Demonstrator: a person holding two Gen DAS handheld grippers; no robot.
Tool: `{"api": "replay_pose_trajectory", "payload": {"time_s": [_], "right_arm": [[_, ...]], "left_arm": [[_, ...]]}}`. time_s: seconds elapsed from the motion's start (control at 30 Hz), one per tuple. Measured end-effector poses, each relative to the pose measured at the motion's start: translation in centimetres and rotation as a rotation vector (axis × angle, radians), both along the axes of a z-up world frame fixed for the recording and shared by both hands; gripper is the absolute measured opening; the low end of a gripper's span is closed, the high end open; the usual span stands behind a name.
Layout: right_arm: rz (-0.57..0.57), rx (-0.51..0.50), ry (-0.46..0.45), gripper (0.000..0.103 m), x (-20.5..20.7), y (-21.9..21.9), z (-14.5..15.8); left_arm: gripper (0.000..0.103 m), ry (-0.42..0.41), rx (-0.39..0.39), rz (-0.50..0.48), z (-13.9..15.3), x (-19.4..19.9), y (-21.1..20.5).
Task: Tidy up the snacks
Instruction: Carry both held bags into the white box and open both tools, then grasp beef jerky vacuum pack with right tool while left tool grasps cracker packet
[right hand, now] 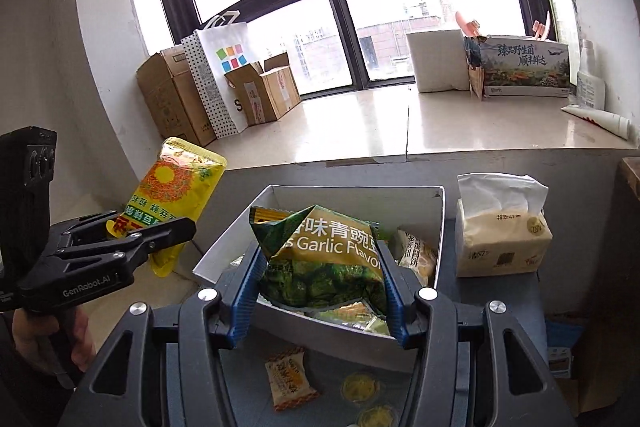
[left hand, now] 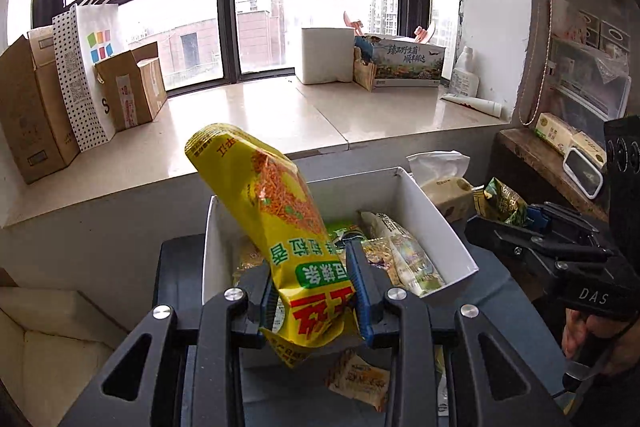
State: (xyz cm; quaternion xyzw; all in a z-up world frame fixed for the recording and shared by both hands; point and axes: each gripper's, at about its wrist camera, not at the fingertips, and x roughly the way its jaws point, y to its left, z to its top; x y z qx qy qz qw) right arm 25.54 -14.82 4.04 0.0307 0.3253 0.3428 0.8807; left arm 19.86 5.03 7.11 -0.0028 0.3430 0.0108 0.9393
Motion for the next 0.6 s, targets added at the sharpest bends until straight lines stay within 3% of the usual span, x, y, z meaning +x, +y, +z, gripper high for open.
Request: {"api": "replay_pose_trajectory", "payload": {"time_s": [0.13, 0.17, 0.2, 0.23, 0.27, 0.47, 0.6], "right_arm": [[-0.003, -0.015, 0.043, 0.058, 4.1, 1.7, -1.2], [-0.005, -0.018, 0.052, 0.06, 5.0, 2.0, -1.5], [-0.01, -0.026, 0.07, 0.067, 5.8, 2.2, -1.9], [-0.016, -0.031, 0.1, 0.086, 6.7, 2.5, -2.3], [-0.031, -0.039, 0.135, 0.095, 7.4, 2.6, -2.8], [-0.085, 0.038, 0.178, 0.103, 7.9, 0.3, -3.8], [-0.089, 0.08, 0.189, 0.103, 6.8, -1.3, -3.7]], "left_arm": [[0.037, 0.039, 0.049, 0.007, -2.3, 4.3, 0.4], [0.045, 0.049, 0.051, 0.014, -2.9, 5.0, 0.7], [0.057, 0.068, 0.063, 0.02, -3.4, 5.8, 0.8], [0.084, 0.092, 0.076, 0.029, -4.1, 6.5, 0.9], [0.103, 0.106, 0.078, 0.035, -4.5, 6.9, 1.1], [0.103, 0.107, 0.094, 0.04, -5.5, 5.6, 2.0], [0.103, 0.11, 0.109, 0.043, -5.7, 4.7, 2.0]]}}
